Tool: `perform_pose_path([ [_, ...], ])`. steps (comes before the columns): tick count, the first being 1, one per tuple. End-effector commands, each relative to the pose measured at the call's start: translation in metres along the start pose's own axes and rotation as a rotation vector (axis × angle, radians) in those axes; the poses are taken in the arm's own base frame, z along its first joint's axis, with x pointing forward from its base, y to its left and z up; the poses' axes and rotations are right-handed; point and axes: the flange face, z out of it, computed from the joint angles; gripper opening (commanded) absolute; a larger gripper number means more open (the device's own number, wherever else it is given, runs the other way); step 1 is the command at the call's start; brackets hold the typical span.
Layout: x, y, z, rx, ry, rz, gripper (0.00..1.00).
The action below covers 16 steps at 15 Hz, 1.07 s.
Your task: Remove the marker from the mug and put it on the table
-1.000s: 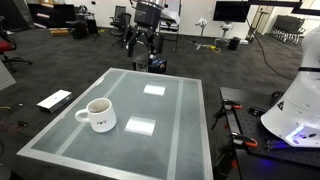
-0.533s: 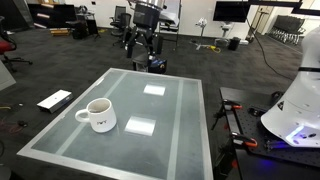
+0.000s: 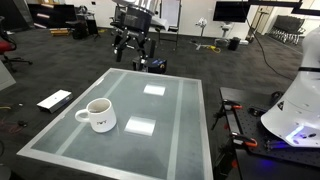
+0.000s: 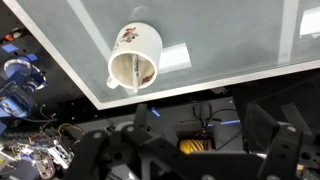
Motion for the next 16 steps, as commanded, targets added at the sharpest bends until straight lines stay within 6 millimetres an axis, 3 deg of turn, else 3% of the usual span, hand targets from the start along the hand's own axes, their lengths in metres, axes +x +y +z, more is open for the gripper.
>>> perform_pose_path([
  [1, 0.013, 0.033, 0.014, -0.005, 0.109, -0.146, 1.0],
  [8, 0.034, 0.063, 0.052, 0.048, 0.161, -0.327, 1.0],
  [14, 0.03, 0.073, 0.086, 0.06, 0.033, -0.308, 1.0],
  [16, 0.027, 0.076, 0.095, 0.072, 0.007, -0.313, 0.95],
])
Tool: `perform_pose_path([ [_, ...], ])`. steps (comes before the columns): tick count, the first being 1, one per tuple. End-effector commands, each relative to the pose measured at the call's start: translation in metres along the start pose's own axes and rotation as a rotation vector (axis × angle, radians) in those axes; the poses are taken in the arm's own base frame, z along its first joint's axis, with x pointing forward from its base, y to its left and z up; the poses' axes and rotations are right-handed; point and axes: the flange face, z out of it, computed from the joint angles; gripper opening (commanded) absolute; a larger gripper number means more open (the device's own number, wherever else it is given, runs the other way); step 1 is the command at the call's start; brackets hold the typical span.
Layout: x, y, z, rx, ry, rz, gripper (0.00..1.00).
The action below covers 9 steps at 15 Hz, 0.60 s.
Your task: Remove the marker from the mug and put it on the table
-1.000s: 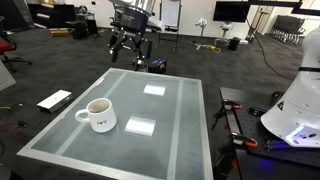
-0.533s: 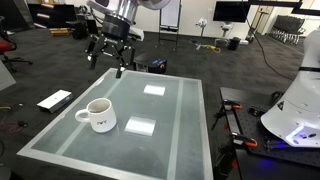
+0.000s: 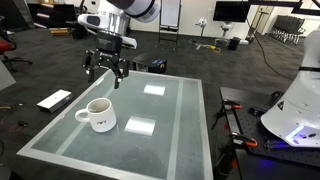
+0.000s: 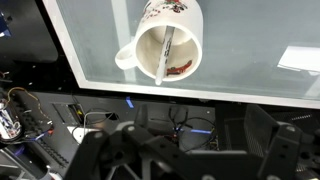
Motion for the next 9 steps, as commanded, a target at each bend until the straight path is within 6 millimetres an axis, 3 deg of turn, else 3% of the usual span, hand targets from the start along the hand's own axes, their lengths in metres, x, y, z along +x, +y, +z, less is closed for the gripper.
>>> perform_pose_path([
  [1, -0.002, 0.012, 0.011, 0.011, -0.04, 0.005, 0.87],
  [3, -0.003, 0.015, 0.016, 0.018, -0.049, 0.005, 0.66],
  [5, -0.003, 0.017, 0.02, 0.015, -0.064, 0.012, 0.59],
  [9, -0.004, 0.021, 0.024, 0.01, -0.085, 0.036, 0.58],
])
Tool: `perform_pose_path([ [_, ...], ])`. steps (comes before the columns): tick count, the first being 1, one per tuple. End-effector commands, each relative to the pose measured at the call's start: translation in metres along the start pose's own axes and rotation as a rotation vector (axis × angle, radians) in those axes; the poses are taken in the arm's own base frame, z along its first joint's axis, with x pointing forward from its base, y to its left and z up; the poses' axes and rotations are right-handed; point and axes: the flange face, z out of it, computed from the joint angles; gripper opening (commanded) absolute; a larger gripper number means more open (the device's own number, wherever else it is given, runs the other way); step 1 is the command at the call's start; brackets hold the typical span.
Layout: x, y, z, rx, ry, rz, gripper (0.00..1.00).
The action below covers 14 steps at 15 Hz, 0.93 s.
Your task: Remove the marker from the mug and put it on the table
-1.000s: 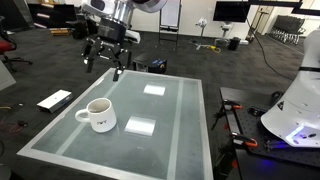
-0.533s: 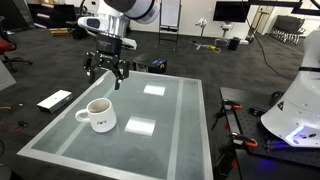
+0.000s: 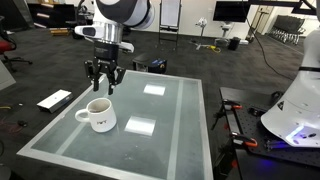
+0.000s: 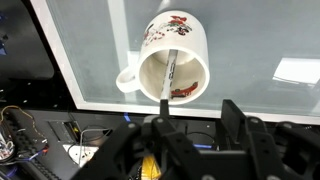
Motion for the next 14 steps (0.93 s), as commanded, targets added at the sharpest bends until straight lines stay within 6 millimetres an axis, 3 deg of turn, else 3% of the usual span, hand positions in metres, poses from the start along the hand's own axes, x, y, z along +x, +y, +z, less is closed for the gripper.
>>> perform_pose_path([
  [1, 0.0052, 0.0098, 0.0003, -0.014, -0.017, 0.025, 0.59],
  [14, 0.0116, 0.0125, 0.0098, -0.008, -0.01, 0.034, 0.54],
])
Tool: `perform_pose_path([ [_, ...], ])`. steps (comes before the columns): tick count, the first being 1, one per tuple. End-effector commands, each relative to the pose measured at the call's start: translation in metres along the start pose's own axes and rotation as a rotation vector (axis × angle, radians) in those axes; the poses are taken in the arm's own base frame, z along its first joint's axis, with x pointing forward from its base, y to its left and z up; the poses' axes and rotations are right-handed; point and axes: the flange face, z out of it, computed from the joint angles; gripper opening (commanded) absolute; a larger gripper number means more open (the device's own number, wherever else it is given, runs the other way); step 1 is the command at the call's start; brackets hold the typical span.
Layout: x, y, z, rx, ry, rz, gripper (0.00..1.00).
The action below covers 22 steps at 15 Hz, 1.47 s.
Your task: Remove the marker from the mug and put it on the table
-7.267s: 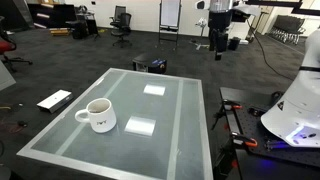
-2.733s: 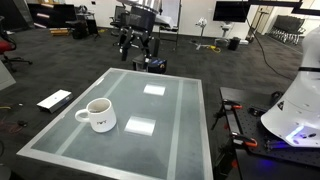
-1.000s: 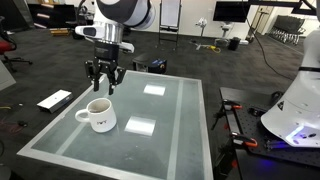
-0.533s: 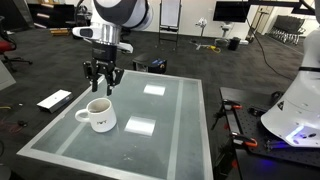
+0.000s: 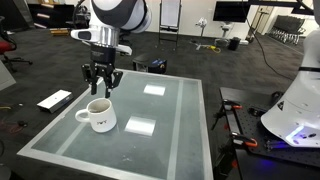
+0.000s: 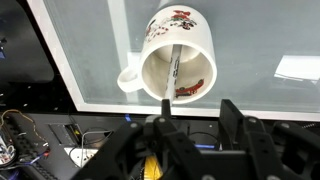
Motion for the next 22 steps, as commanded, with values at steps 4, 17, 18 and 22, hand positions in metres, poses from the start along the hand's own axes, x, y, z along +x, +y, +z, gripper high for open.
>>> perform_pose_path([
  [4, 0.003, 0.006, 0.002, -0.008, -0.005, 0.018, 0.49],
  [17, -0.008, 0.009, 0.028, 0.026, -0.017, 0.059, 0.48],
  [18, -0.009, 0.01, 0.029, 0.027, -0.019, 0.063, 0.49],
  [22, -0.011, 0.015, 0.034, 0.029, -0.027, 0.068, 0.48],
])
